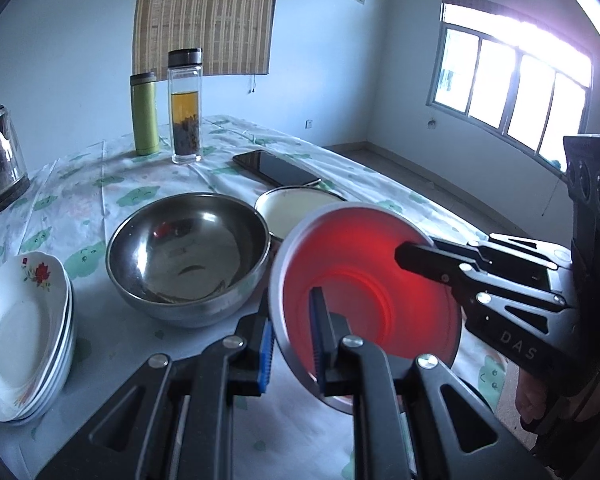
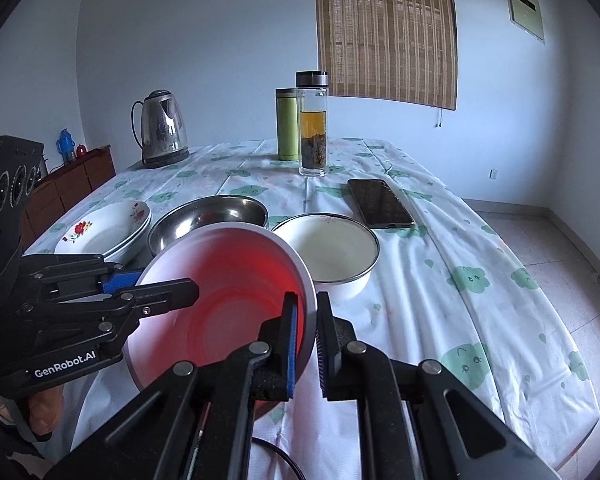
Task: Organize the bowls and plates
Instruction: 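Lift the pink bowl with both grippers and carry it over the steel bowl, then lower the pink bowl with both grippers into the steel bowl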
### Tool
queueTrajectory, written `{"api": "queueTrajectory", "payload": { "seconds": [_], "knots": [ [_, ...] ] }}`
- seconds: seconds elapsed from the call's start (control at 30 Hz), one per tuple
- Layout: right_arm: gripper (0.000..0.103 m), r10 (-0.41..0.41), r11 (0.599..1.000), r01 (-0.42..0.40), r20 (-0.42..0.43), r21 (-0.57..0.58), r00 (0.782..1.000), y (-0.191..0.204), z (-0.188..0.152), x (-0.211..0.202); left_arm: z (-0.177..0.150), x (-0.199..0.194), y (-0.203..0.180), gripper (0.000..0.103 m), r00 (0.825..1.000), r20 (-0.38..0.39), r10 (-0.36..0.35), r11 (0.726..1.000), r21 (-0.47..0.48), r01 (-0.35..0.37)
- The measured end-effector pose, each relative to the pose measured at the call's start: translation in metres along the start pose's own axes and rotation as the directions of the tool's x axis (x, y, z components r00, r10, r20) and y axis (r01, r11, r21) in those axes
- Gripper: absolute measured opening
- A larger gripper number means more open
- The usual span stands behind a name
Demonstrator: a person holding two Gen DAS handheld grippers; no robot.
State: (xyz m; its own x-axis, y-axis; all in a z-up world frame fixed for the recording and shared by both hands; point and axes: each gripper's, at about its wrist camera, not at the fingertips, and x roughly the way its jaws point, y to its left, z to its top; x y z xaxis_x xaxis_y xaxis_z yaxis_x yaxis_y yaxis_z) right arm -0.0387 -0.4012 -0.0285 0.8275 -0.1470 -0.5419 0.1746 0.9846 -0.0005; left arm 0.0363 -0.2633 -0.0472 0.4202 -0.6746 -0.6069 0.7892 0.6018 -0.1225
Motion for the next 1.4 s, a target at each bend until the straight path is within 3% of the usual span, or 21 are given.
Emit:
{"api": "queueTrajectory", "payload": {
  "seconds": [0.77,1.17,1.3,1.4],
  "knots": [
    [0.01,-0.036,0.999,0.038,0.097,-0.02,0.995,0.004,0.037,-0.016,0.046,-0.011,0.006,0.014,0.996,0.085,0.026,0.996,0.078,-0.033],
    [0.01,-0.02,0.998,0.026,0.1,-0.059,0.995,0.027,0.054,-0.004,0.05,-0.011,0.046,0.014,0.995,0.104,0.005,0.999,-0.033,-0.002],
    [0.01,-0.011,0.998,0.017,0.092,-0.066,0.996,0.036,0.059,0.003,0.047,-0.014,0.052,0.014,0.99,0.129,0.055,0.998,-0.024,-0.053],
    [0.01,-0.011,0.997,0.018,0.085,-0.08,0.996,0.045,0.062,0.01,0.045,-0.013,0.065,0.014,0.992,0.118,0.05,0.997,-0.06,-0.043]
  ]
}}
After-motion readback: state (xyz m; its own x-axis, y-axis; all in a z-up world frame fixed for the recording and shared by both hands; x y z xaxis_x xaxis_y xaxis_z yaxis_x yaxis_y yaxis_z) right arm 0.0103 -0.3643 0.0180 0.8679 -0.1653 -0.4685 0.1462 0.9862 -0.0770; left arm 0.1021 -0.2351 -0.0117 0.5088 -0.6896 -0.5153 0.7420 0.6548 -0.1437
